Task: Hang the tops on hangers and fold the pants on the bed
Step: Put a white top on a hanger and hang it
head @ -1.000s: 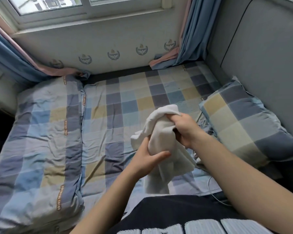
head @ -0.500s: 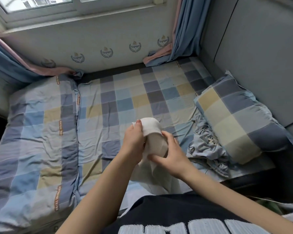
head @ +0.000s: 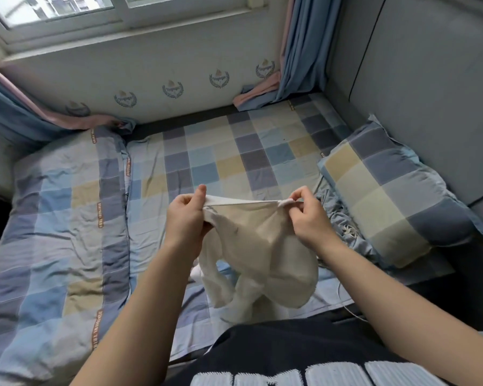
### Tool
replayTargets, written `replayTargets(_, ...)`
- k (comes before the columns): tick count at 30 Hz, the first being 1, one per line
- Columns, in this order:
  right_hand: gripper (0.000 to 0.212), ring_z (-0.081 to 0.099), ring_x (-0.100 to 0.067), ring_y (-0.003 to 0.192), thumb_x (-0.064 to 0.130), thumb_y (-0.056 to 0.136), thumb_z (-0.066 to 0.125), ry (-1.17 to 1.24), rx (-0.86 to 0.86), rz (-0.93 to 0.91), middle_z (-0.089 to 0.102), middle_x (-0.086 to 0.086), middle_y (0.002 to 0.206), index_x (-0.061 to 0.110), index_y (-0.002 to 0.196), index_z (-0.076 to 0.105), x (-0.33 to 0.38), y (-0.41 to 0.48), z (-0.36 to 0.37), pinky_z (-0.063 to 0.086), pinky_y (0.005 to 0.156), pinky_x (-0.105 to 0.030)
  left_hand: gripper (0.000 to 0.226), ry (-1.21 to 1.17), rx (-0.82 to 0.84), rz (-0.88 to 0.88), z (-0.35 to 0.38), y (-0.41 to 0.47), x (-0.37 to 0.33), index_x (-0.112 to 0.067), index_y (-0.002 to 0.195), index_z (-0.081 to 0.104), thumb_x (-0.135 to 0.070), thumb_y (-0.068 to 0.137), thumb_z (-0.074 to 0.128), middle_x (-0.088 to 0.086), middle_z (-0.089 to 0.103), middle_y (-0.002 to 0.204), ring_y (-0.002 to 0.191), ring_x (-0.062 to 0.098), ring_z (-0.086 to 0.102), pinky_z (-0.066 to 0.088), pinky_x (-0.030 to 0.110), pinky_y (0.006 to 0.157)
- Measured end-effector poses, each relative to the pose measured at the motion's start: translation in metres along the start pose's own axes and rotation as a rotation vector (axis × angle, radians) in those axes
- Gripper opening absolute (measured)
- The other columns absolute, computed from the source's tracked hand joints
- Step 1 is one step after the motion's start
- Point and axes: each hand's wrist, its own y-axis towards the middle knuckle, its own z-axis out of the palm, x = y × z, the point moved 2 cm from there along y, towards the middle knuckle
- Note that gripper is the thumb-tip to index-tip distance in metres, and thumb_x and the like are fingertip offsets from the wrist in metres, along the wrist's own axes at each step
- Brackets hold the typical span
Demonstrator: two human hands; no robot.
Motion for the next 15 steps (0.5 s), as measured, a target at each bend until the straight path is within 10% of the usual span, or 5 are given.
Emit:
replayTargets(6, 0.009, 0.062, -0.025, 0.081, 0.015, 0.097, 0.063, 0.265, 0.108, 0.098, 0.067, -0.024, 0.098, 0.01, 0.095, 0.056, 0.039, 0.009, -0.001, 0.053, 0.071, -0.041, 0.017, 0.022, 0.001, 0.2, -0.002, -0.001, 0.004, -0.014, 0.108, 0.06, -0.012, 0.094, 0.07, 0.015, 0.069, 0.114, 0.105, 0.025, 0.07, 0.059, 0.037, 0.09)
replayTargets(15, 0.021, 0.068, -0.025, 0.072, 0.004, 0.101, 0.052, 0.628, 0.243, 0.09, 0.068, -0.014, 0.085, 0.008, 0.098, 0.072, 0.108, 0.008, -0.005, 0.061, 0.068, -0.039, 0.066, 0.5, 0.467, 0.341, 0.052, -0.055, 0.04, -0.03, 0.125, 0.055, -0.058, 0.072, 0.081, -0.014, 0.067, 0.114, 0.108, 0.006, 0.063, 0.056, 0.03, 0.088)
